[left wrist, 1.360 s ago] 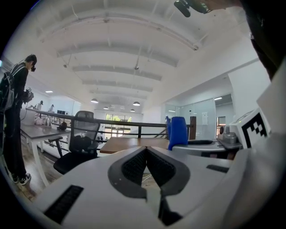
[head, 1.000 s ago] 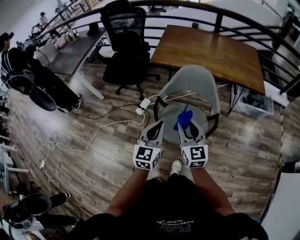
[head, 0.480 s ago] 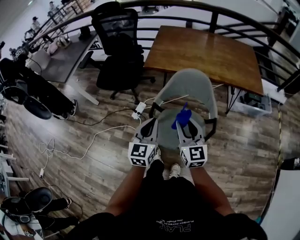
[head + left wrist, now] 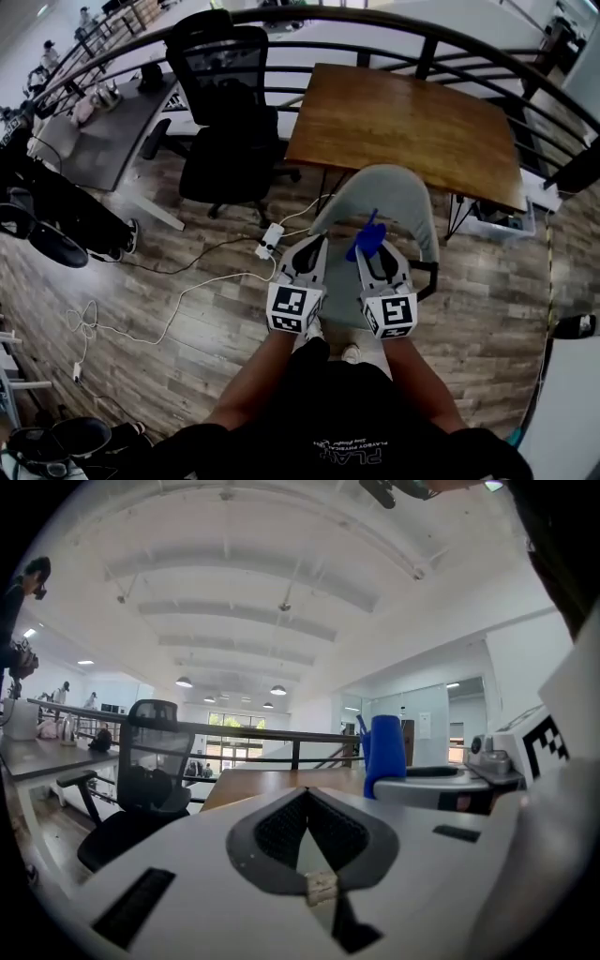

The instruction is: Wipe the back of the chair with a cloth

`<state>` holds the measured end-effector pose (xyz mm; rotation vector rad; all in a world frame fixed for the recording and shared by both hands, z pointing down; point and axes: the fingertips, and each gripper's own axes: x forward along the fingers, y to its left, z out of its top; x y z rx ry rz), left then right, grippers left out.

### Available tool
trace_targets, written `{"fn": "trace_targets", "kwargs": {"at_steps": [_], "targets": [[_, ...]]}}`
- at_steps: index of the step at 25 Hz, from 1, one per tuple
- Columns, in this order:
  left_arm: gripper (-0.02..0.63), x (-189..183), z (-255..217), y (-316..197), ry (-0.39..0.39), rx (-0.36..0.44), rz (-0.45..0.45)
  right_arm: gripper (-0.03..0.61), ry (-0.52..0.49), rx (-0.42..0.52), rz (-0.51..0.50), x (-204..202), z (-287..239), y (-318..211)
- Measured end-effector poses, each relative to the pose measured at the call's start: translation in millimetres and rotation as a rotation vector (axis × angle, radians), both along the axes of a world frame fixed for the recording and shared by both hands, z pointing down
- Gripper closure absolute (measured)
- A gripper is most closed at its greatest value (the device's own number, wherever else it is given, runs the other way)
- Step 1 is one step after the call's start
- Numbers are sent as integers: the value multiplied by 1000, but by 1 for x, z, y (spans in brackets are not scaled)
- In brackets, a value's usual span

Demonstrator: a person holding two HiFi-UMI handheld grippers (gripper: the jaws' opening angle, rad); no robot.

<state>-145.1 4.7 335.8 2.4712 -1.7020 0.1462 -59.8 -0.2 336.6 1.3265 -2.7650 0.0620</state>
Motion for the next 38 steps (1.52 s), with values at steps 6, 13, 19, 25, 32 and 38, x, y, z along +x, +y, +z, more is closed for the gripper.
{"fn": "trace_targets", "kwargs": {"at_steps": [6, 13, 19, 25, 32, 38], "targets": [[611, -26, 17, -41, 23, -37, 39, 443, 41, -41, 87, -15, 17, -42], [611, -20, 50, -85, 19, -90, 60, 443, 76, -77, 122, -12, 44, -83], [611, -9, 68, -130, 24, -80, 71, 443, 98, -88, 123, -11, 69, -123], [611, -17, 99, -175, 32, -109, 34, 443, 115, -125, 132, -13, 100, -164], [611, -24, 139, -219, -13, -132, 9, 443, 118, -166, 151, -16, 143, -215], [611, -19, 168, -244, -16, -178, -31, 443, 117, -233, 175, -18, 177, -255]]}}
